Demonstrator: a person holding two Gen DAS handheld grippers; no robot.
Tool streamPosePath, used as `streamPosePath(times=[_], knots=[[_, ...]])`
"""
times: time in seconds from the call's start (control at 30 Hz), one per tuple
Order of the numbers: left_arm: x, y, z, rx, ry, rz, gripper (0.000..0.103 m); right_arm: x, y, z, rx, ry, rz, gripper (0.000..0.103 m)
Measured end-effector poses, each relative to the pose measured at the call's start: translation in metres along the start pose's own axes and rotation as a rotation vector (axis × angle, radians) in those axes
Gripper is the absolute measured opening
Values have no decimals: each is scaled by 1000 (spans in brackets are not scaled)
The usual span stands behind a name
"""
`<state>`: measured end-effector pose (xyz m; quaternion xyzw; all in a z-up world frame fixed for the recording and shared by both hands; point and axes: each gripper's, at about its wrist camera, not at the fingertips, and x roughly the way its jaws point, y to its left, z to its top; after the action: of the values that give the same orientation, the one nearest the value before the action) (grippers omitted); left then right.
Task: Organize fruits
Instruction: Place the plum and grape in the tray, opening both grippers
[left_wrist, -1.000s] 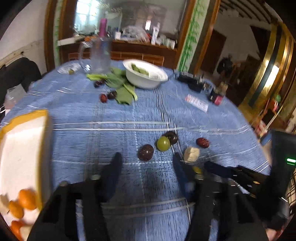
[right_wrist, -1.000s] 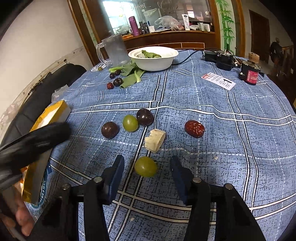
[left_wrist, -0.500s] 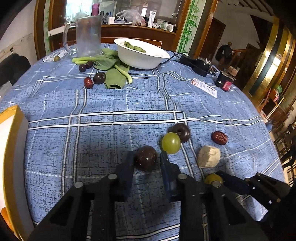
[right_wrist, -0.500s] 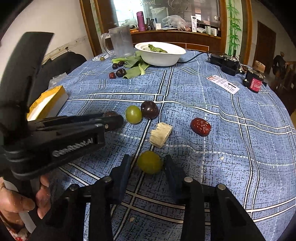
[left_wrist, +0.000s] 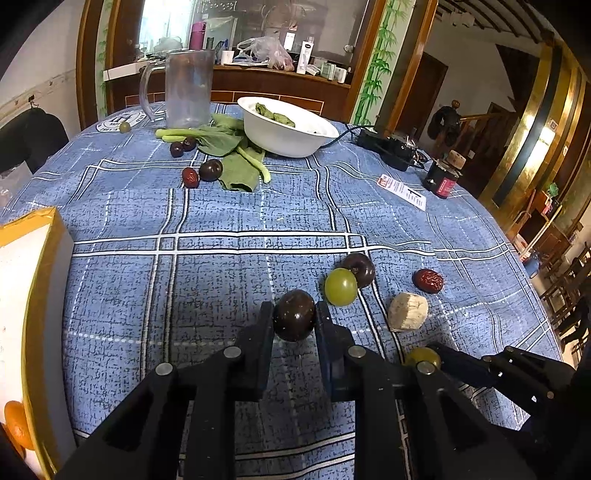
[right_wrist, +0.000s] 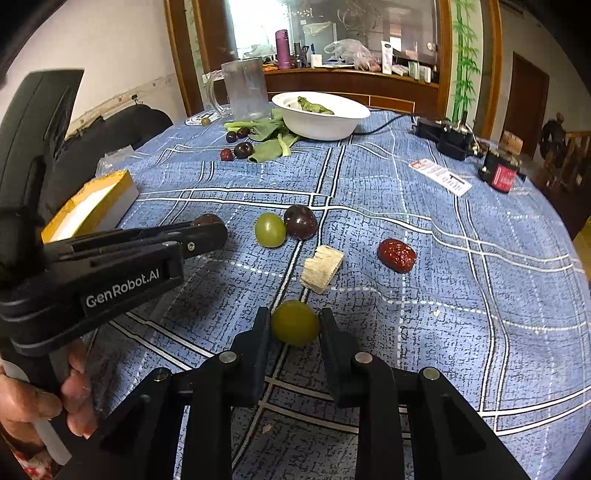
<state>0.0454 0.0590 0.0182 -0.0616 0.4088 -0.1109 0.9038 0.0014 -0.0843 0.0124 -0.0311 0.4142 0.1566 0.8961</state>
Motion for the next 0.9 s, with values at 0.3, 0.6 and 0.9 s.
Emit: streamPosePath(times=[0.3,0.6,0.9], knots=[[-7,-1,-5,-11,-14,5,20,-9,10,0,-52,-34,-44,28],[-65,18,-18,-90,-86,-5,21,-28,15,2,-60,-110,-17,28],[-162,93,-55,-213,-196,167,21,-55,34,1,-48,-205,98,28]])
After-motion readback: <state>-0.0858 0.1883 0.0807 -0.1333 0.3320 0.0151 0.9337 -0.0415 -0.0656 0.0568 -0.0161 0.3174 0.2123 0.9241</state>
